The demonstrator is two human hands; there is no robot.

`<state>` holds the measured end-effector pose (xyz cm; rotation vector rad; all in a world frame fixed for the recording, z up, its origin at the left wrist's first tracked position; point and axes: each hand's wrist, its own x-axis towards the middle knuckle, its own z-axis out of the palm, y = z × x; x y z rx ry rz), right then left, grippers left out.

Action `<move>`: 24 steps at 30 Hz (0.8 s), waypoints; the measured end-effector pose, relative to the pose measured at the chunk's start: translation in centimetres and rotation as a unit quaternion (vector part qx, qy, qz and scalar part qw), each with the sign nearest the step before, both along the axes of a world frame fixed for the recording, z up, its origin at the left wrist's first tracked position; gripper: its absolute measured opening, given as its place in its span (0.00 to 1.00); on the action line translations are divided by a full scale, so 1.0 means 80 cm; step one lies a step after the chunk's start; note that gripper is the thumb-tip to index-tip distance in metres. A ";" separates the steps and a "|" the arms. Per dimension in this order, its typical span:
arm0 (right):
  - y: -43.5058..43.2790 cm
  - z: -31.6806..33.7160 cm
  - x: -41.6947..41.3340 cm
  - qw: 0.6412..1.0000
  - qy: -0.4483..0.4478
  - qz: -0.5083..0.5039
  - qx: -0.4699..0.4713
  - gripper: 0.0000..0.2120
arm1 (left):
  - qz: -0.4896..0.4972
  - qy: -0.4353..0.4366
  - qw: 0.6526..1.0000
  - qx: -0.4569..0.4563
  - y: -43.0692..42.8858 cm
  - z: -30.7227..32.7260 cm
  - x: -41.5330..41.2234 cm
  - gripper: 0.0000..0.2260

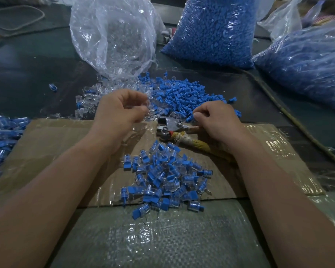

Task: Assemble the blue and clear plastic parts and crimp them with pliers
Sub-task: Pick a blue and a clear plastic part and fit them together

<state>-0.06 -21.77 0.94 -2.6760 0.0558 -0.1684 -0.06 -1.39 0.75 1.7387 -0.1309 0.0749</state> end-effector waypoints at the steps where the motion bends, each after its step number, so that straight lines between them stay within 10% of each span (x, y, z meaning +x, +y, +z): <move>1: -0.001 0.001 -0.002 0.999 -0.030 0.003 0.018 0.08 | -0.008 0.012 1.000 -0.023 -0.001 0.002 -0.001 0.10; 13: 0.054 0.019 -0.044 0.933 -0.187 0.103 0.289 0.10 | -0.062 0.011 0.998 -0.030 -0.007 0.011 -0.014 0.11; 24: 0.062 0.010 -0.041 0.950 -0.201 0.098 0.216 0.04 | -0.049 -0.034 0.998 0.018 -0.013 0.011 -0.018 0.12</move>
